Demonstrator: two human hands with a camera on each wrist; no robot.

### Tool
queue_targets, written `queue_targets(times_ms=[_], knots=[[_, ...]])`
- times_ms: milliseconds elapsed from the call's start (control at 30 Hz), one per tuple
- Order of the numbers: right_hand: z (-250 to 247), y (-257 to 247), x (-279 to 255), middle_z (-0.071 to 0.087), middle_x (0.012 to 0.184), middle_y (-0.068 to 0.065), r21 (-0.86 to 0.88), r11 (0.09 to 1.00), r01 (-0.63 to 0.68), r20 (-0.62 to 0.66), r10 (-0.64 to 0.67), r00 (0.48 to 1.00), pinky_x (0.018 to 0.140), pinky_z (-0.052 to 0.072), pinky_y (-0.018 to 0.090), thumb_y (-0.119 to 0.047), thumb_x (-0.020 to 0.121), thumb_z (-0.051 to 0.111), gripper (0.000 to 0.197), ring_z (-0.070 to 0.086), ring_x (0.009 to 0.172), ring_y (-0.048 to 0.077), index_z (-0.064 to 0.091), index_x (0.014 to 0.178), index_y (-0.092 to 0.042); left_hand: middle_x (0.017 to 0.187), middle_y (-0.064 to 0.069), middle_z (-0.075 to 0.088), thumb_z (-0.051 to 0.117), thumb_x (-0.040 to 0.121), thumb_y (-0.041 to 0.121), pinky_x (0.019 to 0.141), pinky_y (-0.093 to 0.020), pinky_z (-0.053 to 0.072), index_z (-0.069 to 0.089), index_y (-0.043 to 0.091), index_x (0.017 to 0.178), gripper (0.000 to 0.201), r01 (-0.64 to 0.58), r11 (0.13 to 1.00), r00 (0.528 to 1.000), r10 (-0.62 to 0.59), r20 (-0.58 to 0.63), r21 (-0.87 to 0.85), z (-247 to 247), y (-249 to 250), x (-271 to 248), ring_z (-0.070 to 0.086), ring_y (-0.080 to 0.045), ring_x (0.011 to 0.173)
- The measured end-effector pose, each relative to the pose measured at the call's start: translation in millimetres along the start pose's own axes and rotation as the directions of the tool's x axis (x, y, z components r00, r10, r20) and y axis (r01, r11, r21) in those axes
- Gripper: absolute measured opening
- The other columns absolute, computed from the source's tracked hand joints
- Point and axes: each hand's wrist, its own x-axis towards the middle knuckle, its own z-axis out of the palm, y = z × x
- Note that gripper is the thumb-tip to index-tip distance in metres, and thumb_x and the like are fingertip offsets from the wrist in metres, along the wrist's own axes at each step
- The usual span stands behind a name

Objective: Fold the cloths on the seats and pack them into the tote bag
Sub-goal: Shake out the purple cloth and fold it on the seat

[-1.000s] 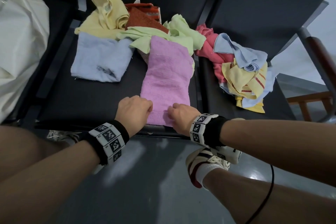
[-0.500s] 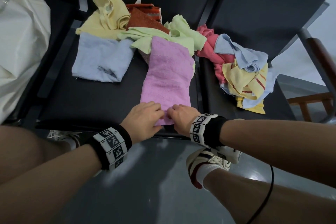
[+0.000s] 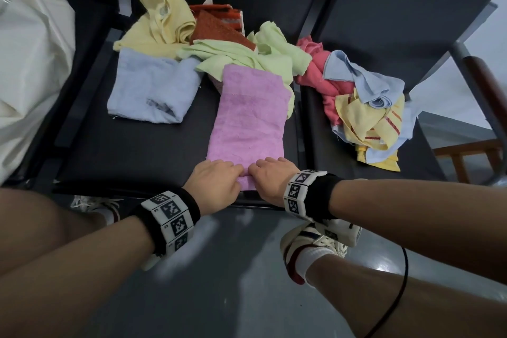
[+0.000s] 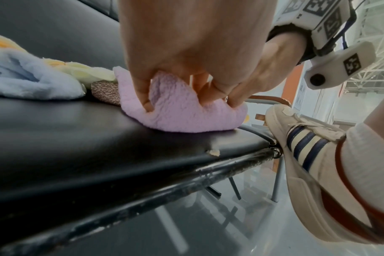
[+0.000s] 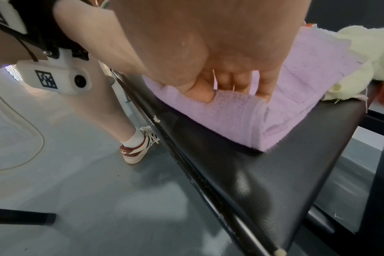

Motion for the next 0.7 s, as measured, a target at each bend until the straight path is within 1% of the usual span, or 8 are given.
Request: queue_targets(times_ms=[100,233,300,367,433,567,633,700], knots=[[0,-2,0,0.057,0.125,0.003,0.007,1.000,-0.006,0.007,0.006,1.000,0.097,0.038,0.038,-0.023,0.095,0.044,0.034,0.052,0.117,0.024,0.048,0.128,-0.017,0.104,0.001,0.067,0.039,0.092,0.023,0.085,-0.036,0.046,0.060,0.020,0.110,0.028,0.027,0.999,1.000,-0.026,0.015,-0.041,1,-2,3,0.062,-0.024,0.099],[-6,1,-1,0.065,0.106,0.002,0.067,0.997,-0.034,-0.052,0.037,0.998,0.086,0.039,0.036,-0.022,0.092,0.045,0.023,0.059,0.096,0.026,0.047,0.114,-0.016,0.103,-0.001,0.069,0.039,0.094,0.021,0.082,-0.038,0.048,0.060,0.019,0.109,0.027,0.050,0.997,0.998,-0.048,0.043,-0.053,2,-3,5,0.063,-0.025,0.096],[-8,2,-1,0.063,0.096,0.003,0.092,0.994,-0.053,-0.052,0.058,0.997,0.078,0.037,0.034,-0.020,0.092,0.046,0.023,0.054,0.084,0.027,0.043,0.113,-0.014,0.103,-0.003,0.068,0.040,0.093,0.019,0.082,-0.039,0.049,0.061,0.019,0.109,0.026,0.068,0.993,0.995,-0.061,0.072,-0.095,2,-3,5,0.063,-0.027,0.096],[-7,2,1,0.060,0.098,0.003,0.094,0.993,-0.067,-0.067,0.074,0.995,0.073,0.035,0.033,-0.018,0.091,0.048,0.023,0.055,0.088,0.028,0.044,0.113,-0.013,0.101,-0.004,0.068,0.041,0.091,0.017,0.081,-0.041,0.052,0.062,0.019,0.106,0.026,0.105,0.976,0.992,-0.088,0.095,-0.193,2,-4,6,0.063,-0.029,0.091],[-3,3,3,0.057,0.108,0.005,0.088,0.994,-0.063,-0.092,0.071,0.993,0.072,0.040,0.034,-0.015,0.090,0.050,0.023,0.056,0.099,0.027,0.050,0.113,-0.012,0.101,-0.003,0.067,0.044,0.087,0.015,0.081,-0.042,0.053,0.065,0.018,0.103,0.027,0.134,0.948,0.990,-0.112,0.089,-0.289,2,-5,6,0.063,-0.027,0.089],[3,5,1,0.057,0.106,0.008,0.018,1.000,0.010,-0.172,-0.006,0.985,0.078,0.039,0.038,-0.020,0.094,0.052,0.021,0.054,0.100,0.030,0.060,0.109,-0.009,0.112,0.001,0.058,0.049,0.087,0.011,0.087,-0.043,0.050,0.063,0.020,0.108,0.026,0.116,0.944,0.992,-0.128,-0.019,-0.309,4,-9,6,0.060,-0.026,0.098],[2,4,-2,0.059,0.102,0.011,0.006,0.999,0.042,-0.221,-0.040,0.974,0.080,0.040,0.043,-0.027,0.095,0.050,0.027,0.055,0.098,0.033,0.063,0.104,-0.005,0.106,-0.001,0.057,0.056,0.087,0.010,0.083,-0.042,0.047,0.065,0.020,0.102,0.020,0.072,0.984,0.984,-0.097,-0.150,-0.162,4,-10,7,0.056,-0.027,0.098],[-1,2,-4,0.057,0.107,0.010,-0.031,0.998,0.052,-0.180,-0.057,0.982,0.086,0.039,0.042,-0.031,0.091,0.053,0.031,0.053,0.103,0.031,0.061,0.108,-0.007,0.093,0.000,0.059,0.069,0.080,0.009,0.074,-0.039,0.042,0.067,0.021,0.089,0.015,0.053,0.999,0.960,-0.049,-0.276,0.008,3,-12,7,0.055,-0.027,0.093]])
